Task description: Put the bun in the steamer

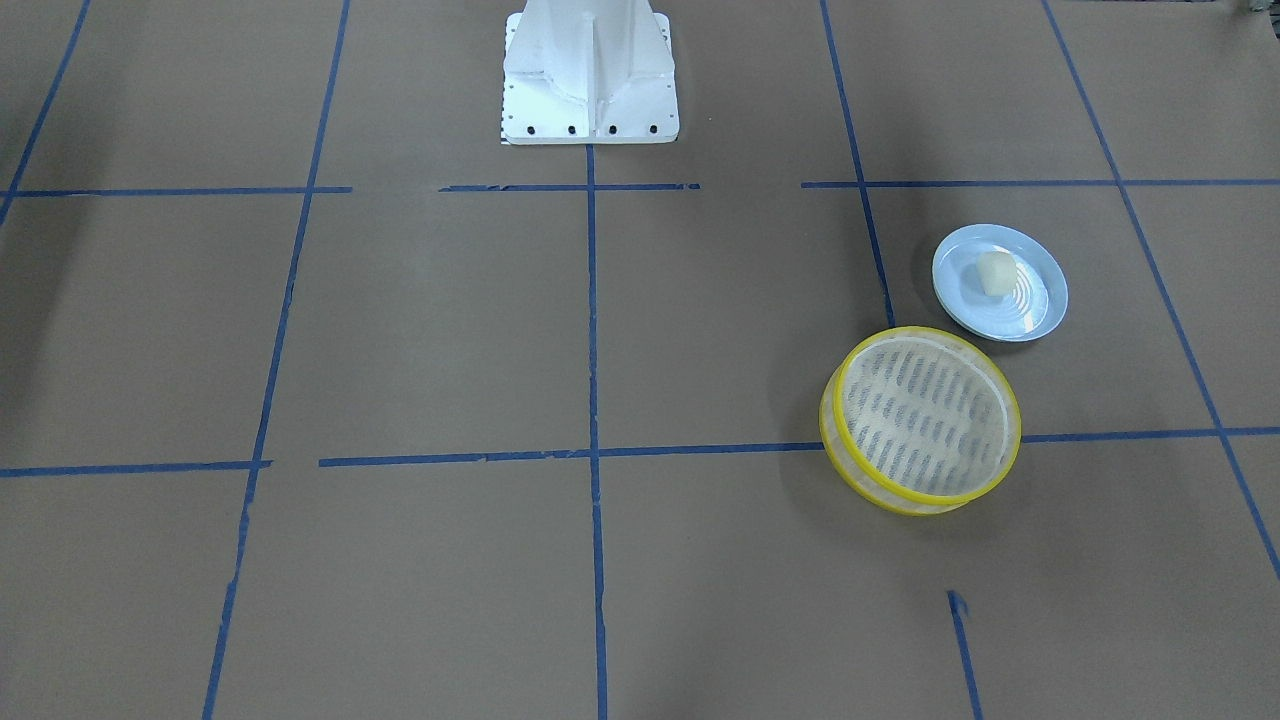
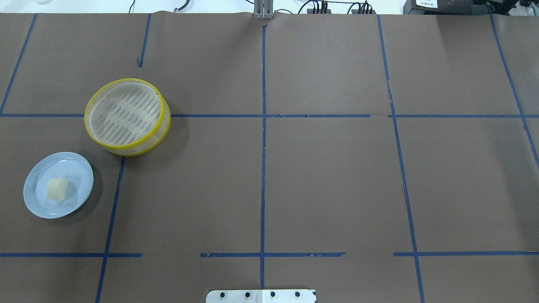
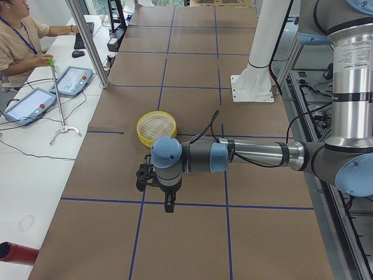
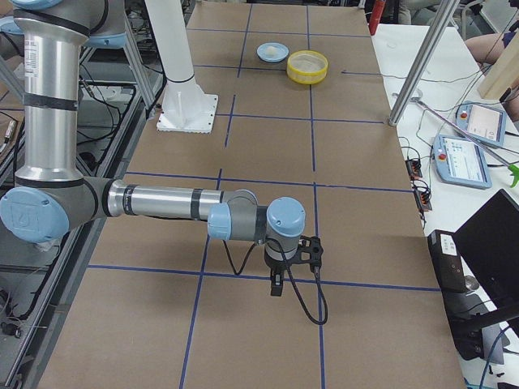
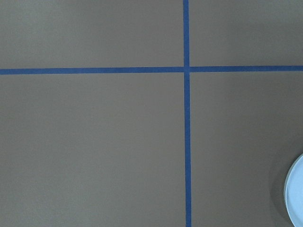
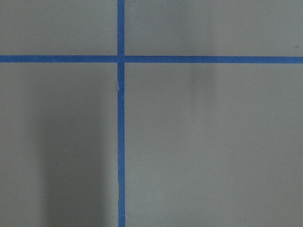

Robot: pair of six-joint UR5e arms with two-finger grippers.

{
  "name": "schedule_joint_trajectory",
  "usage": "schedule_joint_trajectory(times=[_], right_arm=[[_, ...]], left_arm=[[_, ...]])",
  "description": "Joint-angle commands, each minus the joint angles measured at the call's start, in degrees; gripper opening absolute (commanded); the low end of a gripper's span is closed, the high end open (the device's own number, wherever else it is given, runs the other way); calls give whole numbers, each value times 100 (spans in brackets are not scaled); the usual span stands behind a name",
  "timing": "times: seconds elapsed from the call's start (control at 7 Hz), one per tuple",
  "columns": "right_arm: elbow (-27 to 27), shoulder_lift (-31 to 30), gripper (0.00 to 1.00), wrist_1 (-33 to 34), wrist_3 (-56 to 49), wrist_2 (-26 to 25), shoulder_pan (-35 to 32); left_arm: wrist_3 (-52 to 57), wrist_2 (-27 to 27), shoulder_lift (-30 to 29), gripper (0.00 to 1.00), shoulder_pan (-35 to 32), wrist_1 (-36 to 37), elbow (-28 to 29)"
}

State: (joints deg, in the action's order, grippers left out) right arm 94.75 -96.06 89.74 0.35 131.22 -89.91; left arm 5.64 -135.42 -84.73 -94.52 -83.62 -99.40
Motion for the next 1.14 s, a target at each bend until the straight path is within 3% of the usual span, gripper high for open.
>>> schedule_joint_trajectory(times=[0.0, 0.57, 1.0], right_arm=[[0, 0, 100, 0, 0, 0, 0], [0, 0, 100, 0, 0, 0, 0], [0, 0, 100, 0, 0, 0, 0]], left_arm=[[-10, -97, -17, 100, 12, 161, -44], [-27, -116, 10, 100, 4, -82, -53], [-62, -116, 1, 100, 239, -1066, 70]])
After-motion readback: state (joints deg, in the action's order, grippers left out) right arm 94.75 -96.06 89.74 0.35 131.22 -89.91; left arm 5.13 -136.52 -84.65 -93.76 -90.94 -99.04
